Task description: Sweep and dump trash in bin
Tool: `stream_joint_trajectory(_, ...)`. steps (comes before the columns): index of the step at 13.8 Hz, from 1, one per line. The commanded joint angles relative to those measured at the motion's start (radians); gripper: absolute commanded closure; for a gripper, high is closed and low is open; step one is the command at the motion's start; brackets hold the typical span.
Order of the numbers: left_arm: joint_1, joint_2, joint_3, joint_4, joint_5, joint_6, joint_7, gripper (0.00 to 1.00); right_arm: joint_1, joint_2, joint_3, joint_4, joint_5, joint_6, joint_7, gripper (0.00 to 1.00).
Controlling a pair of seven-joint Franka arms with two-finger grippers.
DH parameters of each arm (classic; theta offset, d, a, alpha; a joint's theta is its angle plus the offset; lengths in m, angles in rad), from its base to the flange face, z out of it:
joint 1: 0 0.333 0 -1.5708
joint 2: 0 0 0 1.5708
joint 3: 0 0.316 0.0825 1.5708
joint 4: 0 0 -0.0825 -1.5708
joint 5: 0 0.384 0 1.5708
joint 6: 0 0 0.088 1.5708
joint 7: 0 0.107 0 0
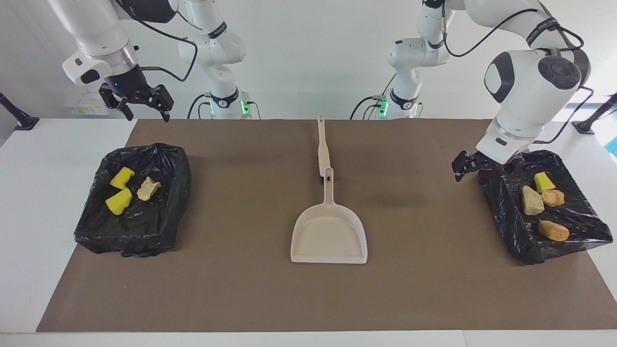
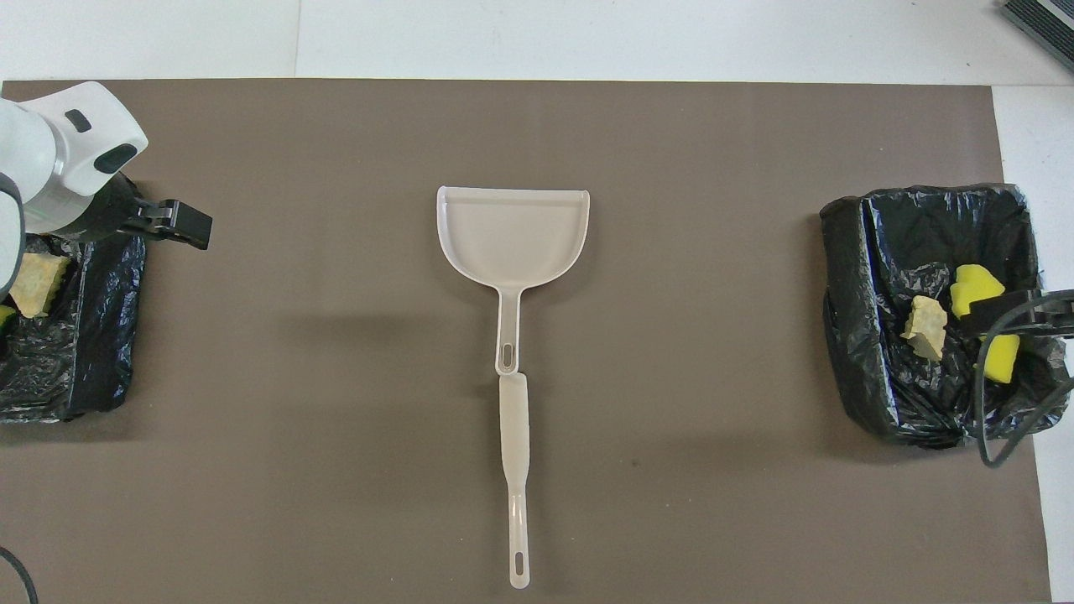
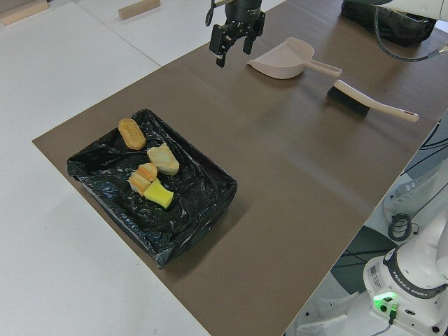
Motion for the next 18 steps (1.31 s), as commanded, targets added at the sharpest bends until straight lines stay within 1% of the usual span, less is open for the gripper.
stream_joint_trajectory(1, -0.005, -0.068, 0.003, -0.009, -0.014, -0.066, 0.024, 0.0, -0.013, -0.028, 0.006, -0.03, 0.01, 0.005, -0.029, 0.0)
stream_joint_trajectory(3, -0.005, -0.128, 0.003, -0.041, -0.016, -0.14, 0.05, 0.0, -0.012, -0.029, 0.006, -0.03, 0.01, 0.007, -0.027, 0.0)
stream_joint_trajectory(5, -0.005, -0.176, 0.003, -0.064, -0.016, -0.164, 0.051, 0.0, -0.012, -0.029, 0.006, -0.03, 0.01, 0.007, -0.027, 0.0)
stream_joint_trajectory(8, 0.008, -0.226, 0.005, -0.063, -0.016, -0.212, 0.064, 0.0, -0.012, -0.031, 0.006, -0.036, 0.01, 0.005, -0.029, 0.0)
stream_joint_trajectory(10, 0.01, -0.24, 0.009, -0.067, -0.021, -0.229, 0.053, 0.0, -0.013, -0.031, 0.006, -0.038, 0.01, 0.007, -0.029, 0.0)
stream_joint_trajectory(12, 0.016, -0.249, 0.011, -0.086, -0.042, -0.22, 0.044, 0.0, -0.012, -0.031, 0.006, -0.038, 0.01, 0.007, -0.027, 0.0)
stream_joint_trajectory(14, 0.057, -0.248, 0.011, -0.086, -0.105, -0.201, 0.001, 0.0, -0.012, -0.031, 0.006, -0.038, 0.011, 0.007, -0.029, 0.0)
stream_joint_trajectory(18, 0.065, -0.246, 0.011, -0.092, -0.105, -0.163, 0.034, 0.0, -0.013, -0.031, 0.006, -0.038, 0.01, 0.007, -0.029, 0.0)
